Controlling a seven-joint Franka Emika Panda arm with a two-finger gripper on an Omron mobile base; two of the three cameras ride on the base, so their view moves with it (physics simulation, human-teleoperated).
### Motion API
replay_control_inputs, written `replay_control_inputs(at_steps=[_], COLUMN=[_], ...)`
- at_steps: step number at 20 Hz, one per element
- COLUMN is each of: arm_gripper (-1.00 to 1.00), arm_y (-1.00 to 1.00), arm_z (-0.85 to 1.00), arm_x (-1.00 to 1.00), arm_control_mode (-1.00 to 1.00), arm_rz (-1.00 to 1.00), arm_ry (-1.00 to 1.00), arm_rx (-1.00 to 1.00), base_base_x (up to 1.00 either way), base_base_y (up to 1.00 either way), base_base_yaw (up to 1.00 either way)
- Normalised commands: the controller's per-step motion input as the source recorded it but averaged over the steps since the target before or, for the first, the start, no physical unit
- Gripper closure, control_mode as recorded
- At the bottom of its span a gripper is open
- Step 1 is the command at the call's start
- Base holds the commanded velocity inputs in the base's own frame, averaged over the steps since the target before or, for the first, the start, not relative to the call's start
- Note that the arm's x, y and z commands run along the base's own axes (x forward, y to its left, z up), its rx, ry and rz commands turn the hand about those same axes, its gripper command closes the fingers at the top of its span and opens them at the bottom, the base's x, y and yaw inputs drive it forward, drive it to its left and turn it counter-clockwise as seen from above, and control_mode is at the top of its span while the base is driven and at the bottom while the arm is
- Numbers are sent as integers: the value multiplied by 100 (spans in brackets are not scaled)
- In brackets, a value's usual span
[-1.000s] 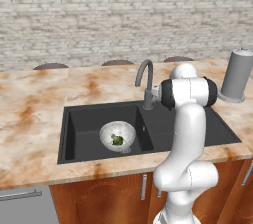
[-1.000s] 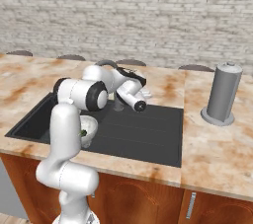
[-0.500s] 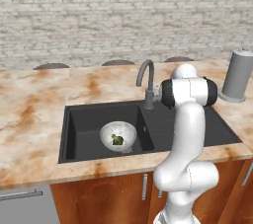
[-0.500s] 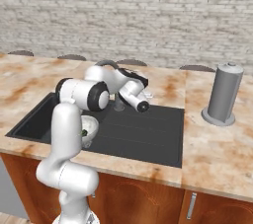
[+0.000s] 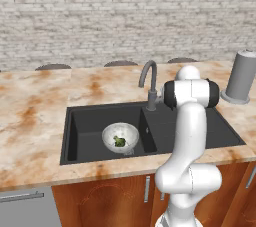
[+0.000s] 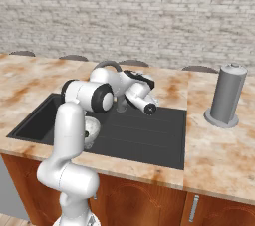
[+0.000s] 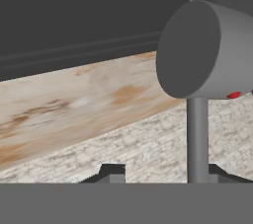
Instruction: Pick the broccoli from the cabinet and place it in the bowl. Then pick the bowl and place it in the sink. Then turn on the sink facuet.
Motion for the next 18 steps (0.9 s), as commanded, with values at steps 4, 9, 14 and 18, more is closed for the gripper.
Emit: replay_control_inputs(at_steps=[4,9,14,18], arm_gripper=[100,100,100,100], arm_y=[-86,-83,-50,0], arm_z=[-29,-40,-23,0], arm_x=[1,0,-2,0], arm_control_mode=[-100,-100,-100,-100], arm_rz=[-6,-6,-3,0], arm_ry=[14,13,7,0], arm_rx=[11,7,5,0], base_base_x=[0,0,0,0], base_base_y=[0,0,0,0], base_base_yaw=[0,0,0,0])
